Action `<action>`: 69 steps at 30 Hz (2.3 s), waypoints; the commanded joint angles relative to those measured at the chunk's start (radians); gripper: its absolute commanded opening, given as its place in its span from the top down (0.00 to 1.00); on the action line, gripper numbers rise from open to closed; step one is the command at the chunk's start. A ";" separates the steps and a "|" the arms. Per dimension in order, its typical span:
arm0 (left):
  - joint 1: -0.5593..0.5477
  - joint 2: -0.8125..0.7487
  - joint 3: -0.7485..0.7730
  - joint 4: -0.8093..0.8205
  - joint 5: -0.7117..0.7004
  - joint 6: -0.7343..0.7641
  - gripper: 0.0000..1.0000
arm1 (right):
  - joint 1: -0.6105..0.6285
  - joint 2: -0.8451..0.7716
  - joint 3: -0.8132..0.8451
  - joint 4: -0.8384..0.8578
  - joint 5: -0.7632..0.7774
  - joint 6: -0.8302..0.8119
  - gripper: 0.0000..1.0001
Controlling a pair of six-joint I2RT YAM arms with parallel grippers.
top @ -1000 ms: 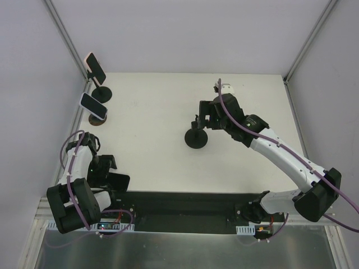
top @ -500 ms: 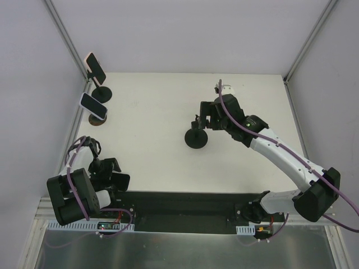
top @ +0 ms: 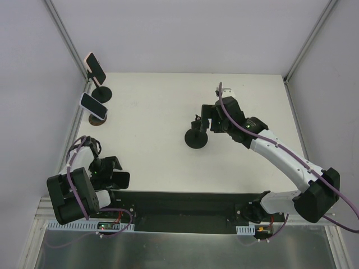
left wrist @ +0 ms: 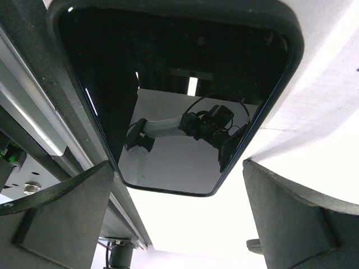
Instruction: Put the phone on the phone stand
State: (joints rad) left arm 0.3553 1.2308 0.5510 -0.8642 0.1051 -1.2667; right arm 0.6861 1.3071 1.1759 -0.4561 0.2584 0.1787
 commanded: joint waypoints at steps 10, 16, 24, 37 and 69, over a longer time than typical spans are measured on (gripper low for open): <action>0.007 0.088 -0.063 0.094 -0.099 -0.014 0.11 | -0.008 -0.049 -0.021 0.040 -0.025 -0.002 0.04; 0.007 0.160 -0.062 0.096 -0.130 -0.019 0.18 | -0.011 -0.049 -0.025 0.042 -0.027 -0.001 0.04; 0.007 0.171 -0.063 0.123 -0.145 -0.031 0.50 | -0.013 -0.058 -0.036 0.042 -0.028 0.004 0.04; 0.007 -0.019 -0.026 0.160 -0.076 0.104 1.00 | -0.016 -0.052 -0.041 0.046 -0.022 0.002 0.04; -0.170 -0.287 -0.002 0.600 0.383 0.504 1.00 | -0.017 -0.092 -0.062 0.103 -0.106 -0.108 0.04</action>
State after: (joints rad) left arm 0.2054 1.0245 0.4896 -0.3664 0.3939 -0.8280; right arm 0.6720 1.2522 1.1141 -0.4046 0.1932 0.1253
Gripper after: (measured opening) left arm 0.725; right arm 0.963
